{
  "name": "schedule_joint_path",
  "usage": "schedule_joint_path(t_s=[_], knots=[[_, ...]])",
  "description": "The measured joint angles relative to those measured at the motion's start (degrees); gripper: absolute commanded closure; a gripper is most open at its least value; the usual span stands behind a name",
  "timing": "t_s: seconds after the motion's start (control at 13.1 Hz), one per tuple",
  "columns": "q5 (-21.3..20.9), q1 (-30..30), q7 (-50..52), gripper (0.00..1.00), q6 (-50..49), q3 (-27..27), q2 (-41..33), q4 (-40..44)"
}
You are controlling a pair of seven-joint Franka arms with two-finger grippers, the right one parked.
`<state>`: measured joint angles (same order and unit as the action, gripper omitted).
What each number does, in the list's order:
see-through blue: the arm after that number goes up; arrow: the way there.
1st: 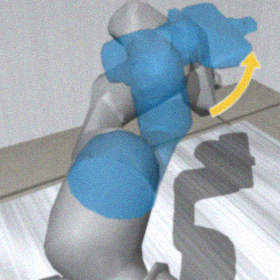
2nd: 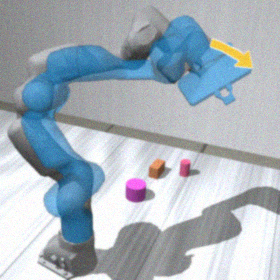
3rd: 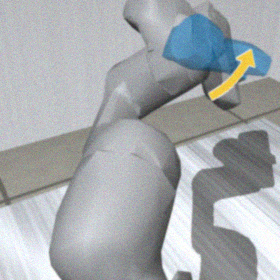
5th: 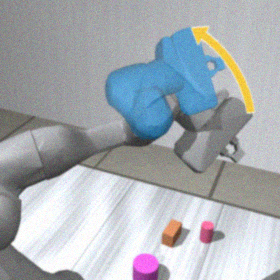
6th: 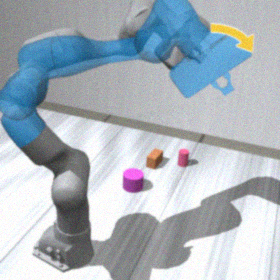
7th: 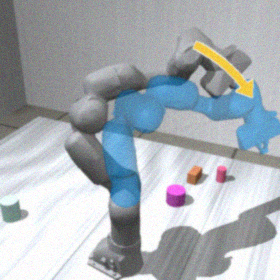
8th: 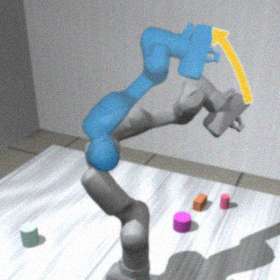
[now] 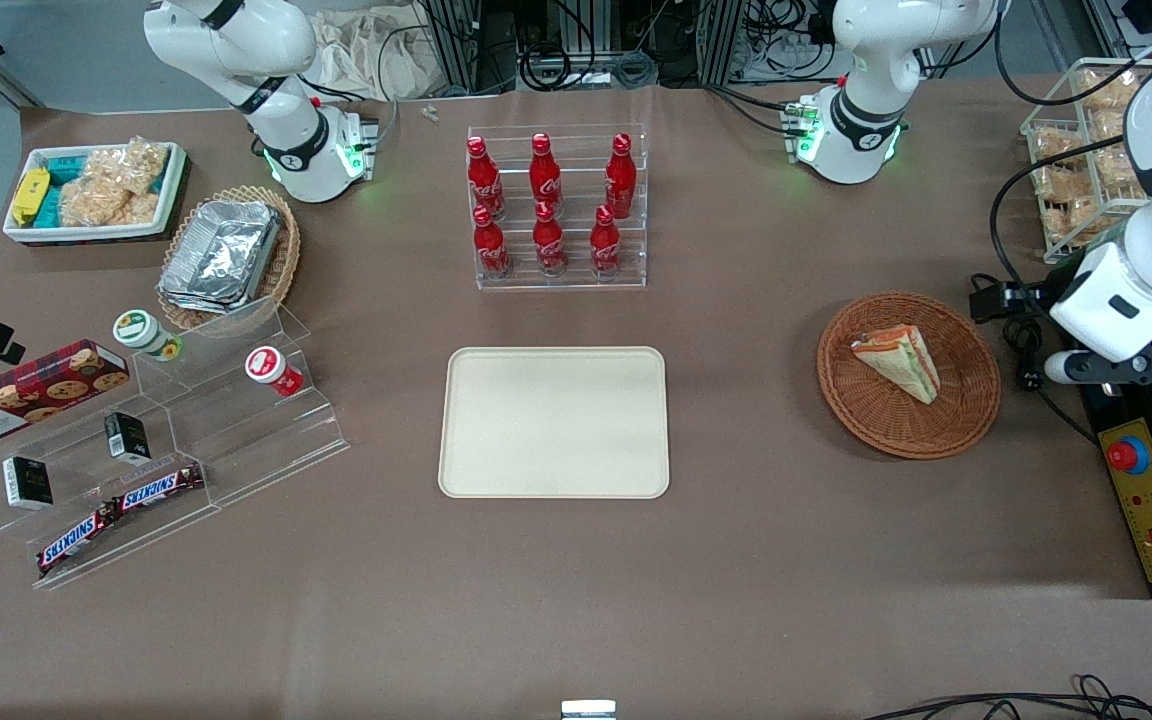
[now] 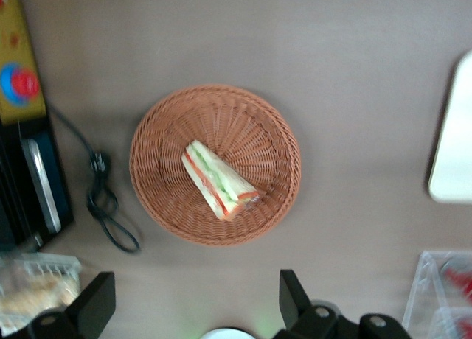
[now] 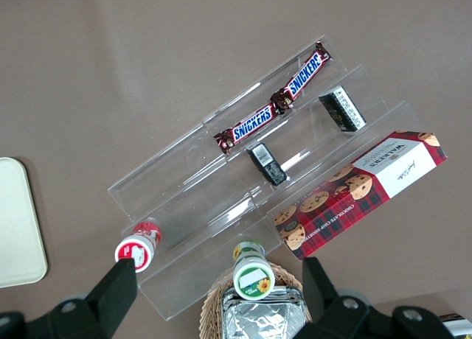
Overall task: Place sandwich from basket to tray
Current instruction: 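Move the left gripper over the wicker basket above the sandwich, then lower the open left gripper onto the wrapped sandwich and close it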
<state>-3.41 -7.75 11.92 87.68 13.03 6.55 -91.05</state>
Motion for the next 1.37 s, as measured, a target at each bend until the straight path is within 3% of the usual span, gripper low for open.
schedule_joint_path(t_s=[0.15, 0.3, 0.84, 1.37], knots=[[0.0, 0.1, 10.9, 0.0, 0.0, 0.6, 0.1, -1.5], [-0.1, 0.1, 14.7, 0.0, 3.7, 1.2, -0.6, -4.9], [-0.1, -0.8, 21.0, 0.0, 27.8, 0.6, -10.8, -34.8], [-0.1, -1.7, 27.2, 0.0, 42.6, 0.4, -7.2, -43.7]])
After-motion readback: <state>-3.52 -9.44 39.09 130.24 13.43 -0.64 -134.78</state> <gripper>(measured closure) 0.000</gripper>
